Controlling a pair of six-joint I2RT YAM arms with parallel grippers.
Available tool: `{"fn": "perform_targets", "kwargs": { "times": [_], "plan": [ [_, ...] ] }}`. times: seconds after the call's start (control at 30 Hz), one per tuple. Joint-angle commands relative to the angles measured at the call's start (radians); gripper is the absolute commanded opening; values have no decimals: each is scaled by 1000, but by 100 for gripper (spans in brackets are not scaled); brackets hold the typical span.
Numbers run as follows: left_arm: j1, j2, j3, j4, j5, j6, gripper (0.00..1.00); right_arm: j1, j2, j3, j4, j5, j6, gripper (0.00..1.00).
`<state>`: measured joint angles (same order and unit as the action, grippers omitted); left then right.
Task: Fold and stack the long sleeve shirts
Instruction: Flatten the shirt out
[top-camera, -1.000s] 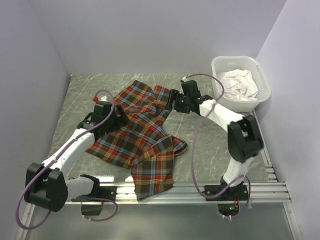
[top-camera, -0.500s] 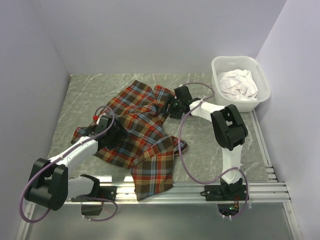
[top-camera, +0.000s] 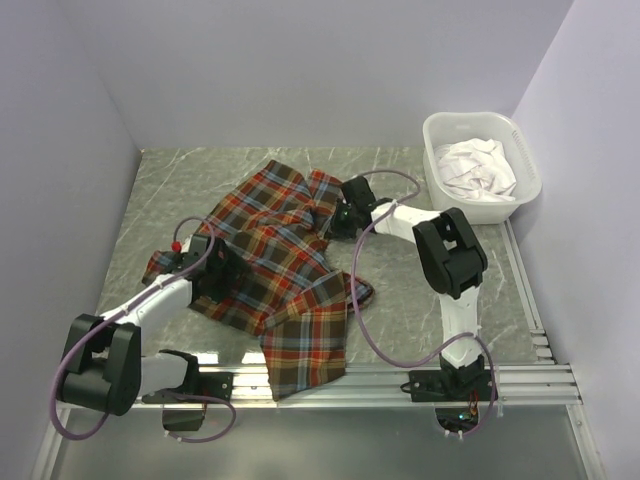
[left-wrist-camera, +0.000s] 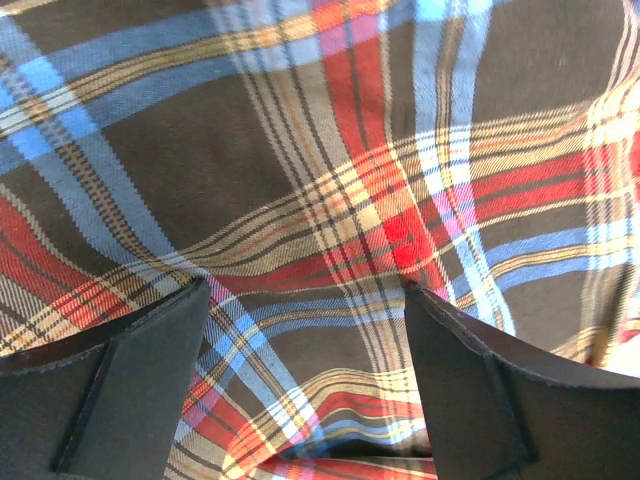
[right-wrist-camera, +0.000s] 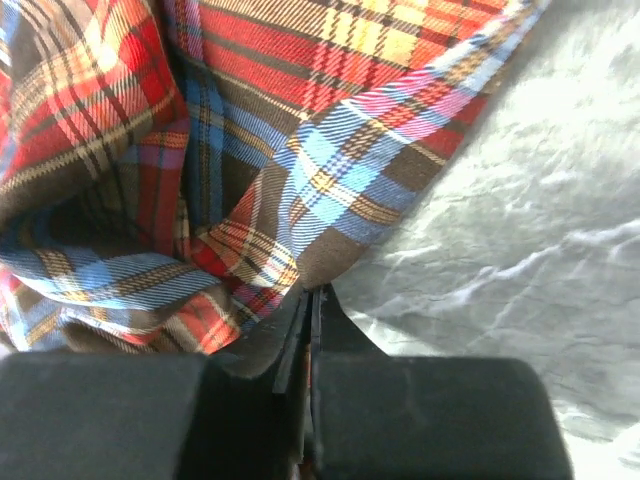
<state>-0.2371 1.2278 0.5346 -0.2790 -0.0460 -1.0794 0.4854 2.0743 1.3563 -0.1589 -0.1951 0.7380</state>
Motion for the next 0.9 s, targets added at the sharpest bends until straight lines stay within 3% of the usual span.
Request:
{"fn": "perform_targets", "kwargs": {
  "times": [0.0, 0.27, 0.5, 0.57, 0.6, 0.63, 0.7, 0.77, 0.87],
  "plan": [
    [51, 27, -68, -34, 14, -7, 87, -36, 3, 126, -97, 87, -100, 0],
    [85, -17, -114, -52, 66, -7, 88, -183, 15, 519, -283, 226, -296, 0],
    [90, -83, -125, -97, 87, 6, 88, -248, 90, 854, -330, 258, -364, 0],
    [88, -91, -124, -101, 95, 9, 89, -248, 113, 889, -337, 243, -379, 12],
    [88, -96, -120, -101, 103, 15, 90, -248, 119, 915, -346, 234, -379, 23],
    [88, -99, -107, -101, 109, 22, 91, -248, 122, 922, -356, 230, -377, 51],
    [88, -113, -81, -109, 120, 51, 94, -248, 100, 875, -384, 226, -373, 73],
    [88, -126, -21, -121, 126, 79, 97, -239, 20, 787, -375, 229, -373, 79],
    [88, -131, 100, -146, 118, 151, 99, -235, -90, 527, -317, 238, -353, 83]
  ]
}}
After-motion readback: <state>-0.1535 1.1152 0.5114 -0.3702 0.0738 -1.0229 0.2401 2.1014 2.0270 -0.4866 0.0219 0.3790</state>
